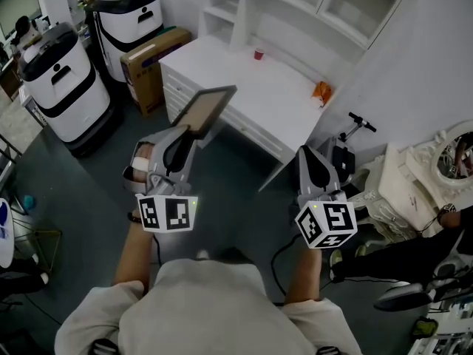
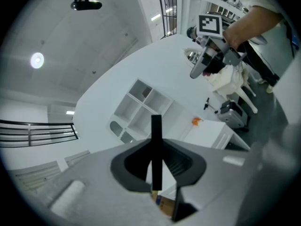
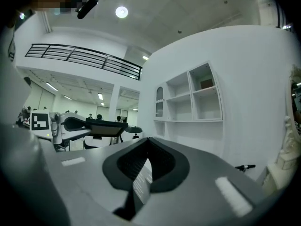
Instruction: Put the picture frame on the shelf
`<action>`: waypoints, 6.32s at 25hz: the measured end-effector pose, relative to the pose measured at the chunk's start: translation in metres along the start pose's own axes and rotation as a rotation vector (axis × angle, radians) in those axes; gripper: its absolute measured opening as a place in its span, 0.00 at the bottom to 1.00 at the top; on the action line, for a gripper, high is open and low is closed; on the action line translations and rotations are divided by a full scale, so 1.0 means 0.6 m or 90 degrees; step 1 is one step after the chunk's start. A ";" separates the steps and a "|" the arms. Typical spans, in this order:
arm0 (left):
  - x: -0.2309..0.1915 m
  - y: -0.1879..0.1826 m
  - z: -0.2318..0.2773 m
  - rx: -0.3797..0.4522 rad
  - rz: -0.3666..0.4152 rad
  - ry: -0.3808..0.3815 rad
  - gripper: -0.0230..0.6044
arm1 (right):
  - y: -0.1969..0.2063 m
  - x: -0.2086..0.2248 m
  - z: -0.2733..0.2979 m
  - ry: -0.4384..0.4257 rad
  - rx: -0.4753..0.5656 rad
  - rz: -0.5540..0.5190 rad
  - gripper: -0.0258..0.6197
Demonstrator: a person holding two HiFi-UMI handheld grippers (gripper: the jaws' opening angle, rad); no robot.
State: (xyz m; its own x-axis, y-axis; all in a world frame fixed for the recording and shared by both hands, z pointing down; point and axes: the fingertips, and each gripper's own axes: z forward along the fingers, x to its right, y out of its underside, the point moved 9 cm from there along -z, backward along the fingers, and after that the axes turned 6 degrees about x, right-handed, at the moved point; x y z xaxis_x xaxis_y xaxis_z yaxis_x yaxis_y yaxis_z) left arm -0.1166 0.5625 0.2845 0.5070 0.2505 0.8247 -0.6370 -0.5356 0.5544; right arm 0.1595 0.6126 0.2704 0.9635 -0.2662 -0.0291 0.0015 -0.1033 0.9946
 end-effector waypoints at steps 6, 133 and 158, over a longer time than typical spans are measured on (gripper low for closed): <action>-0.010 0.012 0.006 0.016 0.004 0.003 0.15 | 0.008 -0.017 0.019 0.009 -0.025 -0.020 0.05; -0.263 0.727 1.089 -0.135 -0.029 0.005 0.15 | 0.215 0.337 1.388 -0.202 -0.150 -0.034 0.05; -0.295 0.907 1.277 -0.077 0.063 0.106 0.15 | 0.290 0.325 1.568 -0.173 -0.190 -0.016 0.05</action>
State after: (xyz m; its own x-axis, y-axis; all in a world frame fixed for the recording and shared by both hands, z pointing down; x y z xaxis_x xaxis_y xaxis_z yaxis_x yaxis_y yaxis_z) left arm -0.1082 -0.3915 0.3543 0.3419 0.3367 0.8773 -0.7492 -0.4659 0.4708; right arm 0.0959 -0.3587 0.3447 0.8565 -0.5147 -0.0400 0.1408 0.1585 0.9773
